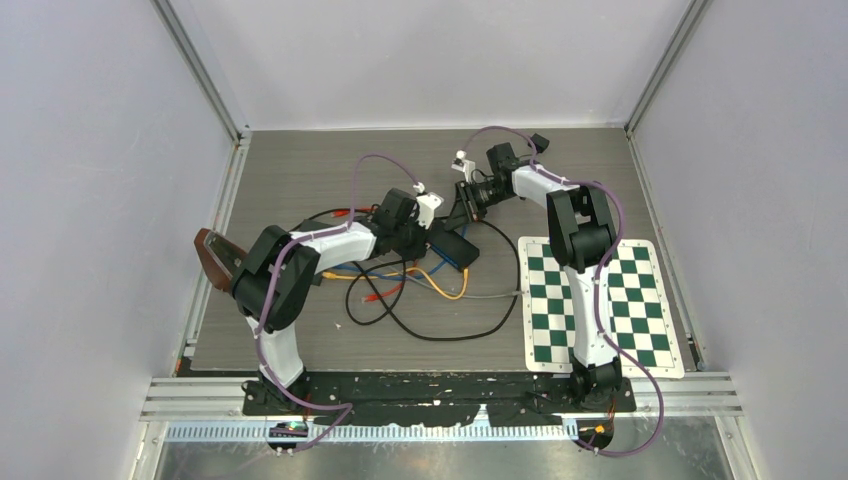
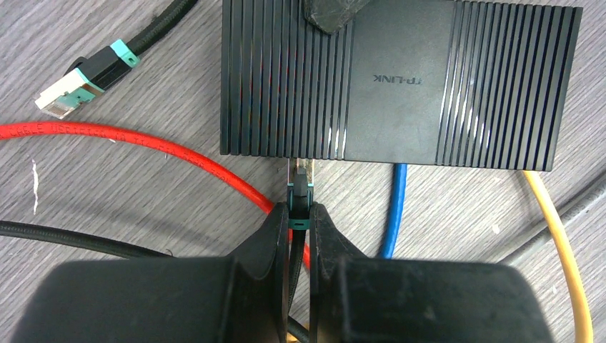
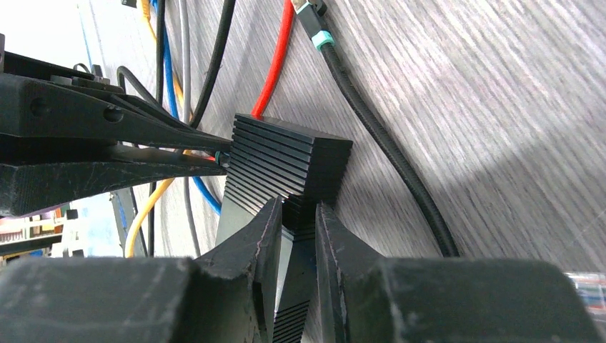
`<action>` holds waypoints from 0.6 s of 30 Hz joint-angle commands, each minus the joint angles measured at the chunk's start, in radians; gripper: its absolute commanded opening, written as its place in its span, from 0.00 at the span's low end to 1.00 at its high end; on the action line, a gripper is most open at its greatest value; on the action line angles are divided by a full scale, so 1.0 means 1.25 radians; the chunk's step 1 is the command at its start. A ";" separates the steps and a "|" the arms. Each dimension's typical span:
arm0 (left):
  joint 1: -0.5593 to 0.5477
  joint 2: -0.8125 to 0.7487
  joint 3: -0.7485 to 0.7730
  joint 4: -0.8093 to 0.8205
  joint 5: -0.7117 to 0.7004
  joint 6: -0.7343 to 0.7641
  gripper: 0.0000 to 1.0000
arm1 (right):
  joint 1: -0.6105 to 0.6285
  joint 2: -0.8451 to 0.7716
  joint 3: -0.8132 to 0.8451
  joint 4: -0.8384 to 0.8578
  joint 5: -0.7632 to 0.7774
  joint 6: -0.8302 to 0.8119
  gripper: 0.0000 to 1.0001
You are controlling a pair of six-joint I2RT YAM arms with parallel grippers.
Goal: Insert the plug into the switch port
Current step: Insert the connector into the switch port.
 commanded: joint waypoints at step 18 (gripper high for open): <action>-0.035 0.037 0.162 0.303 0.049 -0.120 0.00 | 0.127 0.010 -0.113 -0.038 -0.104 0.108 0.26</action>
